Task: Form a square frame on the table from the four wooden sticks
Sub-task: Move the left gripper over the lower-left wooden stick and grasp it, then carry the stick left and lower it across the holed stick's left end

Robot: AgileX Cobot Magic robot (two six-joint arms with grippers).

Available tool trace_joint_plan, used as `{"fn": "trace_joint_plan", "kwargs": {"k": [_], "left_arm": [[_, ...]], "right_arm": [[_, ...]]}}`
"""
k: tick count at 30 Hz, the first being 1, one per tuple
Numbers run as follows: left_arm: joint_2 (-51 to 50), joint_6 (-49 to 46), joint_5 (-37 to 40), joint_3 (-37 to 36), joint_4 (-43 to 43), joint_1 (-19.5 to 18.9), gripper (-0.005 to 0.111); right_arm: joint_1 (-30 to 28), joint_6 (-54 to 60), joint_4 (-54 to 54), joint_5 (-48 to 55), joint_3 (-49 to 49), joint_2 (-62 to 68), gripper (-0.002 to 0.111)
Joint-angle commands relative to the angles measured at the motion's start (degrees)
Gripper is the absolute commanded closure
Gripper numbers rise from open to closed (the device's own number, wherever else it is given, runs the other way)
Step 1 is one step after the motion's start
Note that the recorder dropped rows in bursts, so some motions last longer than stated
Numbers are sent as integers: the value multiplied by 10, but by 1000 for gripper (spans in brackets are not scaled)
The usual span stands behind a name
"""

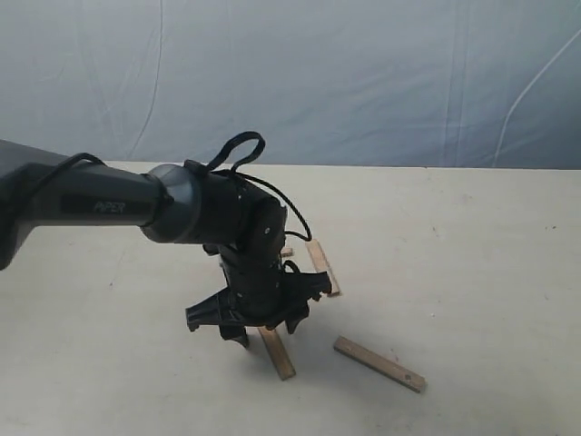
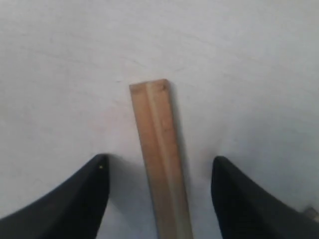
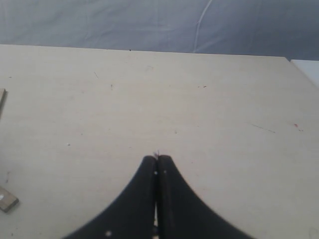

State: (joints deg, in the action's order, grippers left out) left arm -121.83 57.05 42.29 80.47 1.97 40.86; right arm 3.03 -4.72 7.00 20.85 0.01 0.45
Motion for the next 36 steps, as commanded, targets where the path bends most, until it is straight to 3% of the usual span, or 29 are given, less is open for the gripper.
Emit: {"fn": "trace_joint_plan", "kwargs": {"k": [1,2,5,13,24,29,36], "left_arm": [[-21,9,-23,2,0,11,54],[-23,9,-21,2,0,12,60],[-25,-11,8,2,25,12,106],[35,-18,109,53,95,-16,106],[26,-22,5,59,88,-78,107],[10,-66,-23,59,64,-107,107],[-24,-108,-39,81,33,-116,107]], "right_arm": [[-3,0,0,-5,0,-5,109],[-3,0,0,-5,0,-5,109],[-3,0,0,-5,0,-5,109],[-3,0,0,-5,0,-5,109],[-3,0,0,-5,0,-5,109],[-3,0,0,-5,0,-5,109],[-3,0,0,-5,0,-5,109]]}}
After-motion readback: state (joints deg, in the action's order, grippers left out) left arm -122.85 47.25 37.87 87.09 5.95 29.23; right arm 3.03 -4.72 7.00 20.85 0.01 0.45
